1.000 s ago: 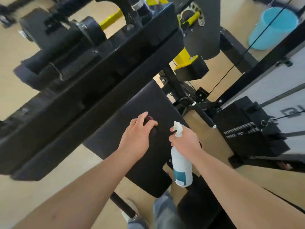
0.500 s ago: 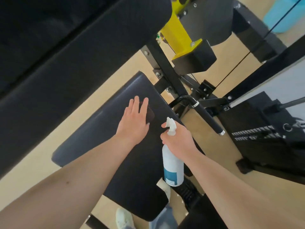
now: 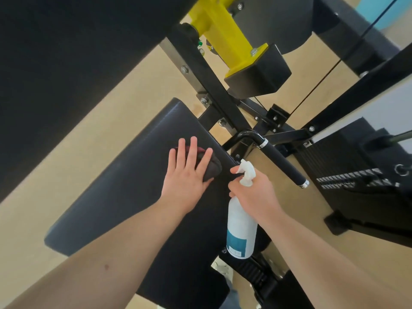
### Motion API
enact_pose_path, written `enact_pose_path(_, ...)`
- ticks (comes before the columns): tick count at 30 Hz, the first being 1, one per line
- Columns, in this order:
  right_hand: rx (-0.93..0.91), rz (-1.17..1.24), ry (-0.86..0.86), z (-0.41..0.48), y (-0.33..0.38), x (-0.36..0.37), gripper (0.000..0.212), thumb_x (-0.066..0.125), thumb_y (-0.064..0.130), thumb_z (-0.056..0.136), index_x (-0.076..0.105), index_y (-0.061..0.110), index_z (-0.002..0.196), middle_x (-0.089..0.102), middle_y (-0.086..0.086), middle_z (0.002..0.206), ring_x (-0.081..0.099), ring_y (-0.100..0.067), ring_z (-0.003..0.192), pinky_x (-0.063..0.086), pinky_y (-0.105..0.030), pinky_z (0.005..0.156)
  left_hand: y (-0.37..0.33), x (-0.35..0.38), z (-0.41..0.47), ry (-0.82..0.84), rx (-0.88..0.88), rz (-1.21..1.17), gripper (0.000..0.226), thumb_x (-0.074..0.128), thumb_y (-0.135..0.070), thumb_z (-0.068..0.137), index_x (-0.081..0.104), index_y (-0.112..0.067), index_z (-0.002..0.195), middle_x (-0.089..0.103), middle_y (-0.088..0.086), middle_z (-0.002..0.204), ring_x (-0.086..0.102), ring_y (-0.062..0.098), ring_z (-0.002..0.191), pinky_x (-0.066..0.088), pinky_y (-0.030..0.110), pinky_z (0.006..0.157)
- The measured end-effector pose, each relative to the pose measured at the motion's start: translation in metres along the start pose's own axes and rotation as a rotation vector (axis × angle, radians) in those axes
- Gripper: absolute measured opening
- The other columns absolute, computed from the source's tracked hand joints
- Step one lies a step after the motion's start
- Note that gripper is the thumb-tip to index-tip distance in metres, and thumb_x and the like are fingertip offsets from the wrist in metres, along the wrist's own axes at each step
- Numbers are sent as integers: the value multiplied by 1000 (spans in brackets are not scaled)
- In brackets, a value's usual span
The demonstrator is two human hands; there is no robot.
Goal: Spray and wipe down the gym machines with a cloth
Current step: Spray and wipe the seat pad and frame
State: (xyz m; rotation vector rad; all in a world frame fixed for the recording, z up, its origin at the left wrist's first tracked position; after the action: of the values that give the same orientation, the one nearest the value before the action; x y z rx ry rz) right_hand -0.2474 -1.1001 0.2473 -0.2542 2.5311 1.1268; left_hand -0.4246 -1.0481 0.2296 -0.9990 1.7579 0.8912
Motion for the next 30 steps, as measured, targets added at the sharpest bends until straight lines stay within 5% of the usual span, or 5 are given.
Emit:
enact_pose_path(9,-21,-46,-21,1,5,-17,26,63,24,91,59,36,113,65,9,90,67,-15,80,61,-31,68,-7,-31,61,-120,-49,-60,69,26,-61,104,6,-32,163,-14,15,170,-14,44,155,-2,58,125)
enact_pose_path(14,-18,-4,-17,-9,4,-15,30,66,25,90,59,35,118,64,10,91,67,-14,83,57,-27,67,-23,-8,22,-51,61,-26,74,34,-56,106,-4,-29,163,-17,18,169,-16,43,155,2,58,127)
enact_pose_path(22,-53,-29,1,-47,24,-18,22,66,26,89,59,42,104,69,11,89,69,-13,84,59,-31,74,-46,-5,-78,168,102,-214,84,58,-2,96,15,-30,163,-37,11,162,-2,35,157,32,47,122)
enact_pose_path(26,-58,-42,-16,-67,36,-23,19,66,27,90,59,40,101,68,11,86,69,-14,83,61,-33,75,-26,-24,-112,288,-6,-373,93,68,1,91,19,-41,159,-10,-1,169,34,30,145,51,41,106)
enact_pose_path(30,-82,-50,-25,-92,50,-22,19,67,28,89,59,40,102,67,10,93,69,-16,85,63,-35,75,0,-49,-143,175,-238,-666,55,59,-18,101,39,-42,147,28,-5,158,59,22,117,53,32,98)
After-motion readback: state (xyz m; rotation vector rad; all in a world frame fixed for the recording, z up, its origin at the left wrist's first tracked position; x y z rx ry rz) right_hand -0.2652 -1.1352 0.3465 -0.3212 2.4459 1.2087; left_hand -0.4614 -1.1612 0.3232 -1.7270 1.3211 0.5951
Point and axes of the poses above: each hand's wrist, its own z-axis towards the middle knuckle, its own x-axis out of the palm, y = z × x, the point moved 2 cm from there along z, towards the middle knuckle
